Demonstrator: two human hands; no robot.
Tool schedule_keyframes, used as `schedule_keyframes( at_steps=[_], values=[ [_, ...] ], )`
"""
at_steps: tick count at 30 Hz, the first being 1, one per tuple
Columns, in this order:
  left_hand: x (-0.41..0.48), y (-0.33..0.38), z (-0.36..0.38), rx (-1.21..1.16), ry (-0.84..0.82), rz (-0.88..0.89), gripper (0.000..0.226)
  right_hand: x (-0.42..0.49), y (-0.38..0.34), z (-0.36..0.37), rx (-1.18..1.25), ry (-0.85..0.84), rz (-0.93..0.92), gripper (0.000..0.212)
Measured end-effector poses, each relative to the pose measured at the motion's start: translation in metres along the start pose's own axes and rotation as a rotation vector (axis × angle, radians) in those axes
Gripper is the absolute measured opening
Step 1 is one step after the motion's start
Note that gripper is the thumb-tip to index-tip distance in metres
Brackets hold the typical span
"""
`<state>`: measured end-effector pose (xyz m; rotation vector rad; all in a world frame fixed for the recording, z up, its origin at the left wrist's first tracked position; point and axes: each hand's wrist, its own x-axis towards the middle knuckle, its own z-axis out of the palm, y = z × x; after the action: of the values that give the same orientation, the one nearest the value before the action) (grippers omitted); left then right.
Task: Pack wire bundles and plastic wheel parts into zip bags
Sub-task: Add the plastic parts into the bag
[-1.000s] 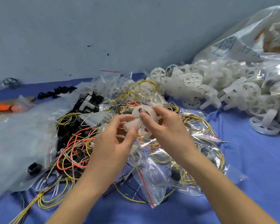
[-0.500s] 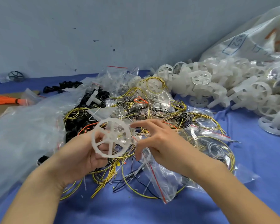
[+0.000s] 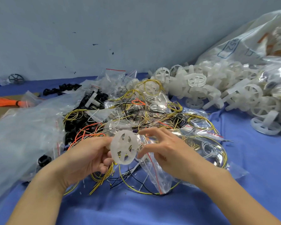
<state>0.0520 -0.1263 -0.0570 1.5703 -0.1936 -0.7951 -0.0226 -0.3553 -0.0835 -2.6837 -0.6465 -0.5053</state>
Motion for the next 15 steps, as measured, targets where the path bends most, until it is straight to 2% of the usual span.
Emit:
schedule_keyframes(
  at_steps=[4, 9, 12, 15],
  values=[
    [0.0, -0.001, 0.006, 0.024, 0.024, -0.029, 0.021, -0.003, -0.002, 0.001, -0.009, 0.09, 0.028, 0.028],
    [0.005, -0.005, 0.025, -0.148, -0.061, -0.029, 0.022, -0.002, -0.004, -0.003, 0.077, 0.272, 0.119, 0.027],
    [0.01, -0.009, 0.038, -0.227, -0.007, 0.015, 0.019, 0.001, -0.006, -0.005, 0.122, 0.388, 0.137, 0.025],
    [0.015, -0.014, 0.047, 0.023, 0.146, 0.175, 0.015, 0.002, -0.01, -0.007, 0.144, 0.418, 0.137, 0.022]
  ],
)
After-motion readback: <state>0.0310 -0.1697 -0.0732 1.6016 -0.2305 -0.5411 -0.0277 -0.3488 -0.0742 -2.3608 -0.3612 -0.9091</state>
